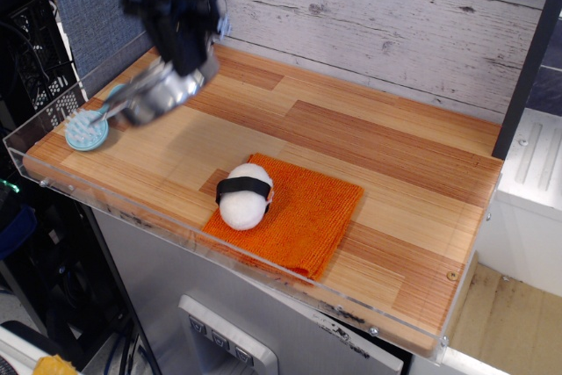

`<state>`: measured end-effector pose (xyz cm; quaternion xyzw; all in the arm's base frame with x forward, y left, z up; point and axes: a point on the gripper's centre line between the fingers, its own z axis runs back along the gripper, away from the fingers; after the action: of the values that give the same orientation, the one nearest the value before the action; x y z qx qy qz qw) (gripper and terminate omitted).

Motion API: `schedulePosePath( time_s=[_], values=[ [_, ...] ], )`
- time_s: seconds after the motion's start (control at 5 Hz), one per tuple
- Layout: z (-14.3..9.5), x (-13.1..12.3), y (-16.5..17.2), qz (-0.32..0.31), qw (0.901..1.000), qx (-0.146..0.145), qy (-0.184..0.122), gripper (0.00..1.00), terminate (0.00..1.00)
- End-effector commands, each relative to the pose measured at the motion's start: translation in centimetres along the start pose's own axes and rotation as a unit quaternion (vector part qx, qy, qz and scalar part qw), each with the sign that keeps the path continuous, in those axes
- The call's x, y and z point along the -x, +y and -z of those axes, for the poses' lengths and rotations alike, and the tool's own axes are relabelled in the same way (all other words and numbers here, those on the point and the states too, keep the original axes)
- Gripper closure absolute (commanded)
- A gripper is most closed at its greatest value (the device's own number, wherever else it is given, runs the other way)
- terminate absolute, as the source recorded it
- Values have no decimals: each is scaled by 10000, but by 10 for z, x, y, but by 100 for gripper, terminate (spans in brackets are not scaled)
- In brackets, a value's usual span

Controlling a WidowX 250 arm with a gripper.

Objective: Put the pot between the blue brush and orange towel.

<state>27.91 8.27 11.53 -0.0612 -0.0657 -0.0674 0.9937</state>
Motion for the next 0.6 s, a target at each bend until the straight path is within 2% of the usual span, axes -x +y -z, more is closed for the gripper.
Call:
schedulePosePath(
  time_s=[0.0, 0.4],
  values=[
    [24, 14, 13, 213, 9975, -633, 218, 100, 0],
    [46, 7, 27, 81, 9956, -801, 486, 100, 0]
  ],
)
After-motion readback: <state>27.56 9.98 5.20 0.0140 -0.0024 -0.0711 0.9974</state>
